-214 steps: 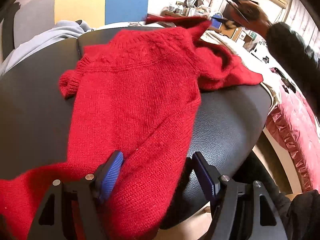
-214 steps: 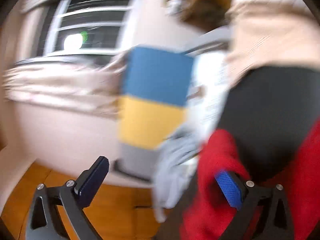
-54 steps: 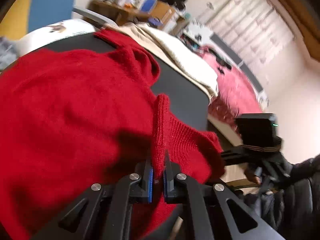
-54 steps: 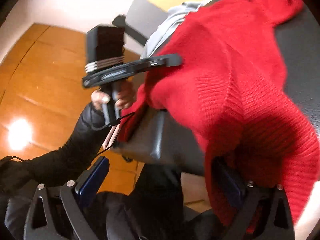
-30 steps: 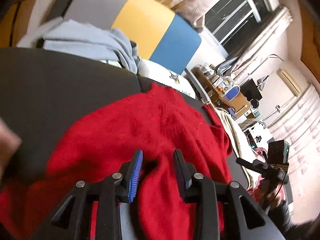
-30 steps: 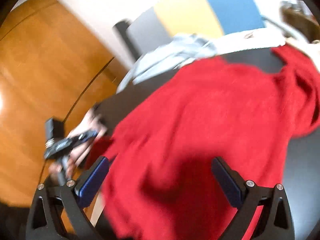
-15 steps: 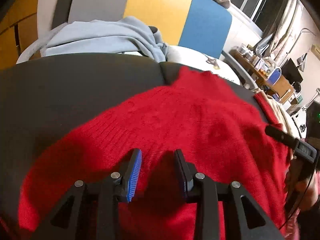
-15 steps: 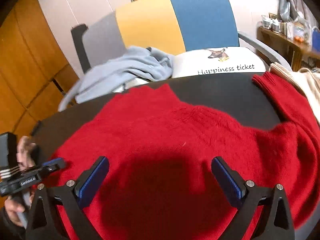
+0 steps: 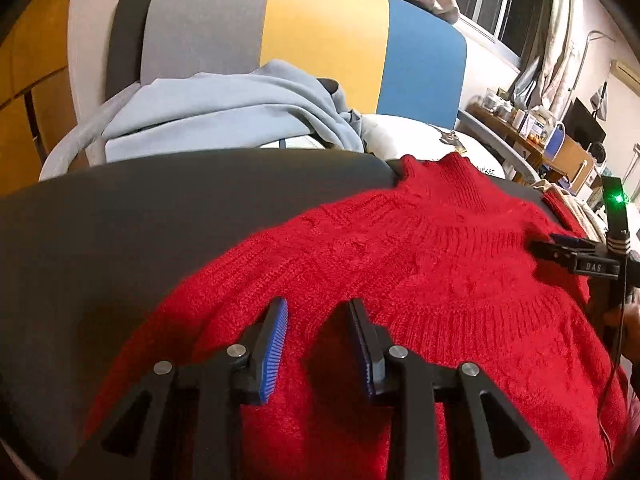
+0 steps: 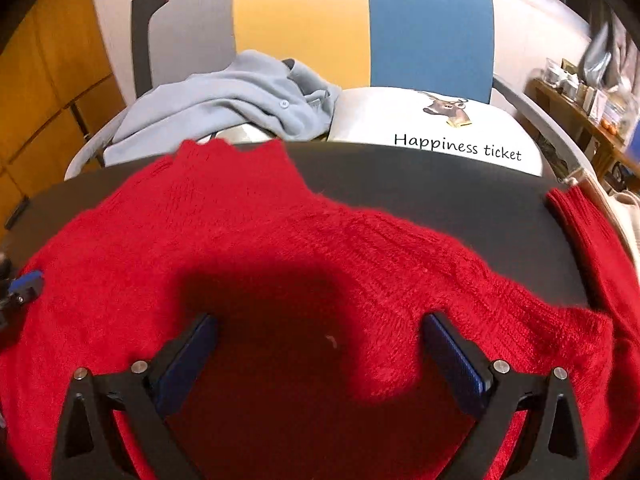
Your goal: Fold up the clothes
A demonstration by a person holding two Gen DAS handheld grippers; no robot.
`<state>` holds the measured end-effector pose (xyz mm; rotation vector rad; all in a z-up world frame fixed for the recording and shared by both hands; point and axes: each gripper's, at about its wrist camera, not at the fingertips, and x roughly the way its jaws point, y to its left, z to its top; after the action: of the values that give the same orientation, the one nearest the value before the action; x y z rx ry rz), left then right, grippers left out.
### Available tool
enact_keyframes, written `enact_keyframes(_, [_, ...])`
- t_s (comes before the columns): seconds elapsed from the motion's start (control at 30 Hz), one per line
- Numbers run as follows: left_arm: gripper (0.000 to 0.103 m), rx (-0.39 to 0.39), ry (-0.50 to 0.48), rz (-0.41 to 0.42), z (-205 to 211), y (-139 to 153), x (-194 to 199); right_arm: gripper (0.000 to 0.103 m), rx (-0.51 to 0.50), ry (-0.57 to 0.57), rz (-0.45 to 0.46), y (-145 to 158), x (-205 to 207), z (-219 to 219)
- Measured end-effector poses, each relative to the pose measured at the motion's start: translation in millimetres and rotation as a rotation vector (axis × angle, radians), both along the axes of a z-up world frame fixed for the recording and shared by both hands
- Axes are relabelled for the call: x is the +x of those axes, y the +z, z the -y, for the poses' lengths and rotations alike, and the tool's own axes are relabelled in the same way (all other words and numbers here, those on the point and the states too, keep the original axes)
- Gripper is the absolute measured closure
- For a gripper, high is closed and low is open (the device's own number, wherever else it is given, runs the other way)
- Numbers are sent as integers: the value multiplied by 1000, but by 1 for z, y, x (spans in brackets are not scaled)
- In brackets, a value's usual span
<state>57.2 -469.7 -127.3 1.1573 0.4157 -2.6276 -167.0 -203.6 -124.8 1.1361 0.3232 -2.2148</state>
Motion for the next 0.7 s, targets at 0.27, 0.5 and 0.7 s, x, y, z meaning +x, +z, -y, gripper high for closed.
enact_keyframes(0.27, [71, 43, -32, -19, 33, -6, -33, 0, 0, 17, -34, -3, -28, 27])
enact_keyframes(0.5, [71, 18, -55, -10, 44, -5, -57, 0, 2, 18, -46, -4, -40, 36])
enact_keyframes(0.7, [70, -24, -26, 36, 30, 4, -59, 0, -3, 20, -49, -2, -39, 36])
